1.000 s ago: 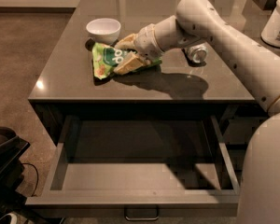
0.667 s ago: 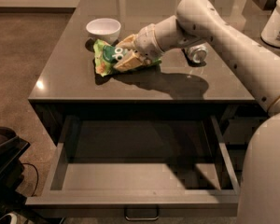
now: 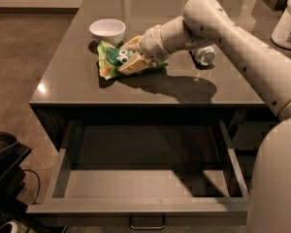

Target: Place green rice chip bag into top drawer

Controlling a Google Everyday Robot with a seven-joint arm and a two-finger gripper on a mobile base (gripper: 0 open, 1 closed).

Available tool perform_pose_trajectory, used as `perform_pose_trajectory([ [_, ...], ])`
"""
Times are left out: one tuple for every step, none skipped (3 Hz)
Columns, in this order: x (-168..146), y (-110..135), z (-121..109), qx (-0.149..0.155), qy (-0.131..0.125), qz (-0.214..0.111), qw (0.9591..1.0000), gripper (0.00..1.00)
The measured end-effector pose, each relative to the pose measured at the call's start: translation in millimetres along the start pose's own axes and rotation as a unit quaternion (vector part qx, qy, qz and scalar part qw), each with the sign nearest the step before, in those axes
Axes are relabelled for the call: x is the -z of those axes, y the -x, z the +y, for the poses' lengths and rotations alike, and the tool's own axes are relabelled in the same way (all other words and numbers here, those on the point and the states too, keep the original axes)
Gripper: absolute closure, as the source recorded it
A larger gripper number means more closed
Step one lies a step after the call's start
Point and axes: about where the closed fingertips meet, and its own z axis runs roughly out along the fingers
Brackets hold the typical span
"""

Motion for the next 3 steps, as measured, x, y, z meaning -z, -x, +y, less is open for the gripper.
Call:
perform_pose_trajectory([
  [3, 5, 10, -0.004, 0.002, -0.001, 1.0000, 1.00],
  [12, 11, 30, -0.017, -0.006, 0.000, 0.9998, 1.00],
  [60, 57, 62, -0.047, -0.072, -0.012, 0.9963, 1.00],
])
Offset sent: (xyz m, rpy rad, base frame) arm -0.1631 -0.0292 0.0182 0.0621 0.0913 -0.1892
